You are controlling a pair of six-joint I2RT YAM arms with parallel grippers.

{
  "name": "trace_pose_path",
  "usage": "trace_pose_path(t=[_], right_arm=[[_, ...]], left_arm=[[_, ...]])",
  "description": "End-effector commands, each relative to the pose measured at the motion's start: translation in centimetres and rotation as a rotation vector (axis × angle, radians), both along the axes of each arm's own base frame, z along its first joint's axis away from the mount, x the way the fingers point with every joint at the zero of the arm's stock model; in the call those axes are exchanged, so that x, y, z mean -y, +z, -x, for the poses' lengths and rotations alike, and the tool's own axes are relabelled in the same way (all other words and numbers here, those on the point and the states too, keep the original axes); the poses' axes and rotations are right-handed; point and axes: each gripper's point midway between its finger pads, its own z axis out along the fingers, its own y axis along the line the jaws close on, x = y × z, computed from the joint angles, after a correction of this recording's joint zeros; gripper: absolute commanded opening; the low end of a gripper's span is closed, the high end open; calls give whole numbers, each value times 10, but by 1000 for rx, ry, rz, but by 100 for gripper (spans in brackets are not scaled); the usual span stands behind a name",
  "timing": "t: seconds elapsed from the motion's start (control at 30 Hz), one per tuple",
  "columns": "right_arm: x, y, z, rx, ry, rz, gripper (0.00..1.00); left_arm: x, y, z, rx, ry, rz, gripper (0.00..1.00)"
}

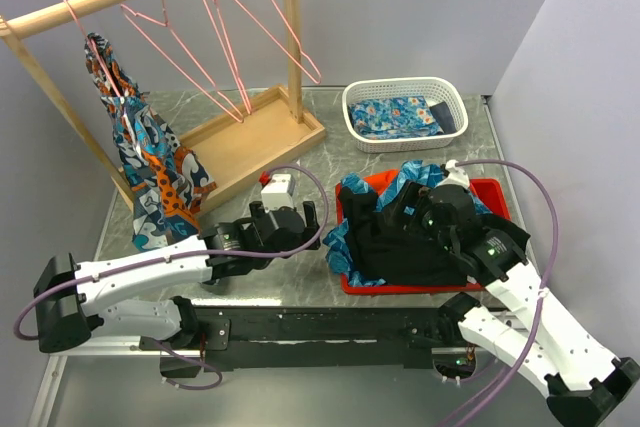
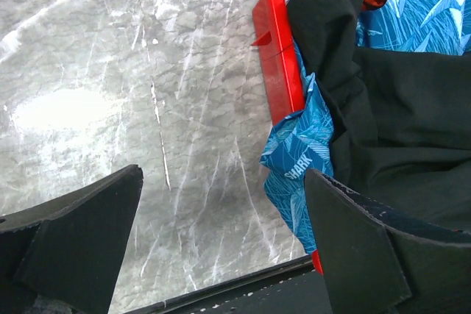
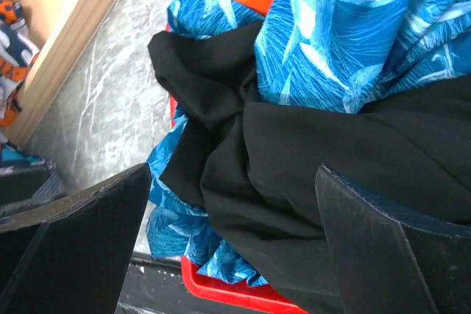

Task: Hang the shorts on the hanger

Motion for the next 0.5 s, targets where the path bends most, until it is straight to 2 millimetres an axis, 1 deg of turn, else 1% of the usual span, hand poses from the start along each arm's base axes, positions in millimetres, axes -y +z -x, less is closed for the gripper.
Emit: trace_pose_path(t=[0.0,0.1,0.2,0.3,0.33,0.4,0.47], right_arm=[[12,7,-9,22,-114,10,100],[16,9,-8,11,-137,16,100],[19,5,-3,-25,-154,22,100],[32,2,5,-71,-211,56,100],[37,0,10,-94,-224,69,100],[39,-2,15,-120,-250,57,100],[39,-10,26,-177,-249,50,100]], left_arm=[[4,18,-1,20,-15,31,96],[5,22,1,13,-26,41,96],[6,26,3,13,-39,49,96],[6,30,3,13,-40,52,96],[7,30,3,13,-41,56,96],[10,32,3,12,-49,66,96],[12,34,3,13,-48,74,96]])
